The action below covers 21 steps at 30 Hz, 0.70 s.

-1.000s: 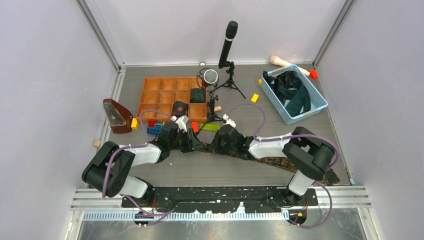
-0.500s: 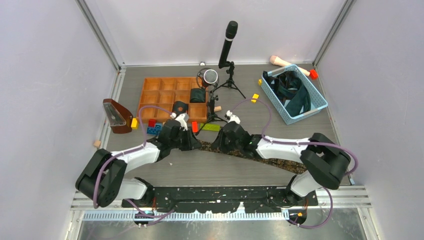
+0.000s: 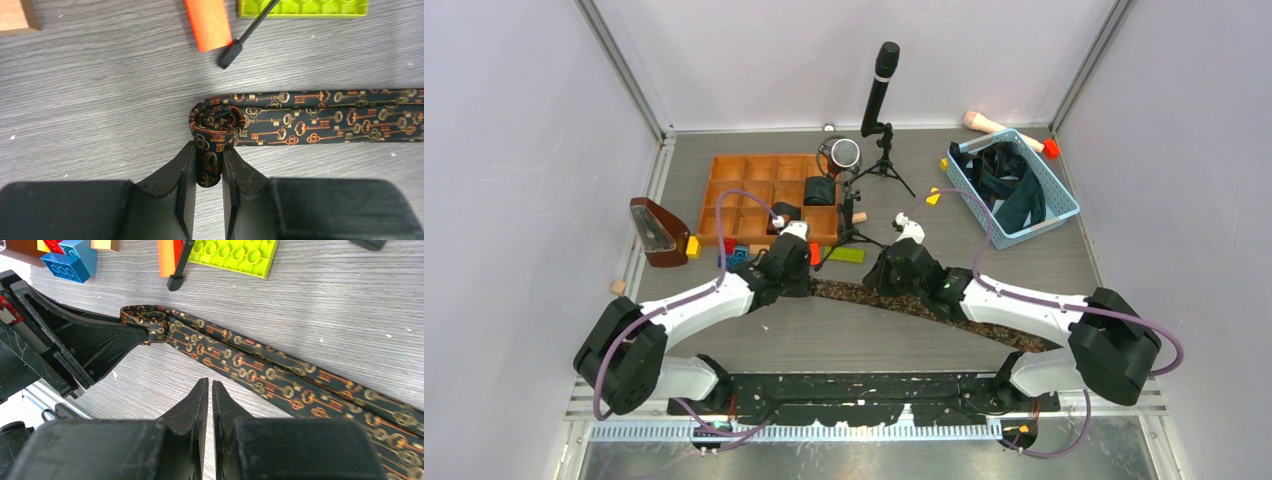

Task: Roll the ties
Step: Roll the tie at the center of the board.

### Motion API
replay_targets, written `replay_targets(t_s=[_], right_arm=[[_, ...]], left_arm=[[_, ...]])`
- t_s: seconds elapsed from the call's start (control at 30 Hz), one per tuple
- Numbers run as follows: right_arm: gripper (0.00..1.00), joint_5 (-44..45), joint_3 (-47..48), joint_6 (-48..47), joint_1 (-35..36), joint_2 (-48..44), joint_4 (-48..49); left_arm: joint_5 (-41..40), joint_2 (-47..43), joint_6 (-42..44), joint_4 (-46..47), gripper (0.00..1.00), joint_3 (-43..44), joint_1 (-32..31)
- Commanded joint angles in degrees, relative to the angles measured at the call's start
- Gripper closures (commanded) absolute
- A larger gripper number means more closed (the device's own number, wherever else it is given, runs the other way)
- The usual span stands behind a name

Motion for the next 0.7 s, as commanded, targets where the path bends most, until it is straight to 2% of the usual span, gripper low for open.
replay_targets(t_s=[0.0,0.67], right_arm=[[0.86,3.84,-0.85,-1.65,-0.35,-3.55,-2.87],[0.86,7.21,-4.2,-0.23,-0.66,-11.34,-5.82]], left_arm=[[-9.53,2.32,1.66,-5.74,0.84,3.85,-2.23],[-32.23,17.61,1.79,-18.65,0.89,17.51,-13.77]])
